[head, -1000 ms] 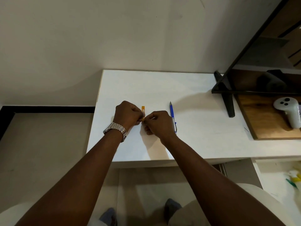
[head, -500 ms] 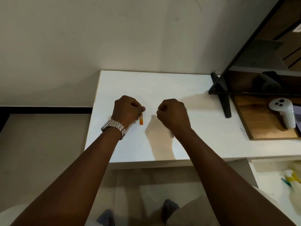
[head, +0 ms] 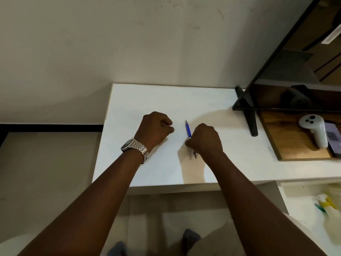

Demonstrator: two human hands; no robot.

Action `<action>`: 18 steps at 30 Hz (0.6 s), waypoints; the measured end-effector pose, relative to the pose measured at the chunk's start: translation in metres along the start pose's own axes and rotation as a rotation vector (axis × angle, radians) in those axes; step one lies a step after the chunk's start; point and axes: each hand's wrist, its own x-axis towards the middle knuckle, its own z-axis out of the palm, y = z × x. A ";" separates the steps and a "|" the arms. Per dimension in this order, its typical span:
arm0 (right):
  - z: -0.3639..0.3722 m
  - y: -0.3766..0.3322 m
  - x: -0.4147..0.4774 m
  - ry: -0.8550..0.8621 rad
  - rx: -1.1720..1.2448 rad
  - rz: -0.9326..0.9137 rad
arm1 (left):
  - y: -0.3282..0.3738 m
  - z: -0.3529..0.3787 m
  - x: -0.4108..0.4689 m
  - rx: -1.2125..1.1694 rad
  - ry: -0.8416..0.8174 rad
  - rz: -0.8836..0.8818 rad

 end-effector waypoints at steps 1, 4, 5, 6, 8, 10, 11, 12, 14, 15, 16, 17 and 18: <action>-0.002 -0.001 0.000 -0.004 -0.003 0.012 | 0.000 0.002 -0.001 0.023 -0.024 0.015; -0.016 -0.007 -0.001 -0.040 0.009 0.028 | 0.002 0.009 -0.005 0.143 -0.072 0.144; -0.024 -0.011 -0.002 -0.060 0.016 0.024 | 0.002 0.011 -0.006 0.199 -0.076 0.201; -0.032 -0.014 -0.003 -0.076 0.014 0.018 | 0.003 0.013 -0.006 0.256 -0.074 0.253; -0.049 -0.021 -0.007 -0.092 -0.020 -0.007 | 0.005 0.016 -0.007 0.377 -0.060 0.336; -0.063 -0.027 -0.013 -0.113 -0.050 -0.033 | 0.009 0.018 -0.008 0.471 -0.023 0.403; -0.069 -0.029 -0.016 -0.130 -0.041 -0.038 | 0.011 0.018 -0.009 0.488 0.008 0.436; -0.074 -0.031 -0.019 -0.145 -0.021 -0.041 | 0.014 0.017 -0.010 0.486 0.043 0.469; -0.084 -0.034 -0.025 -0.173 0.038 -0.051 | 0.019 0.016 -0.011 0.466 0.103 0.518; -0.089 -0.034 -0.027 -0.187 0.094 -0.053 | 0.020 0.015 -0.011 0.453 0.122 0.526; -0.095 -0.032 -0.029 -0.197 0.171 -0.060 | 0.022 0.015 -0.010 0.432 0.133 0.521; -0.101 -0.030 -0.030 -0.194 0.263 -0.079 | 0.023 0.014 -0.010 0.400 0.140 0.506; -0.107 -0.027 -0.031 -0.179 0.361 -0.112 | 0.024 0.013 -0.009 0.355 0.144 0.486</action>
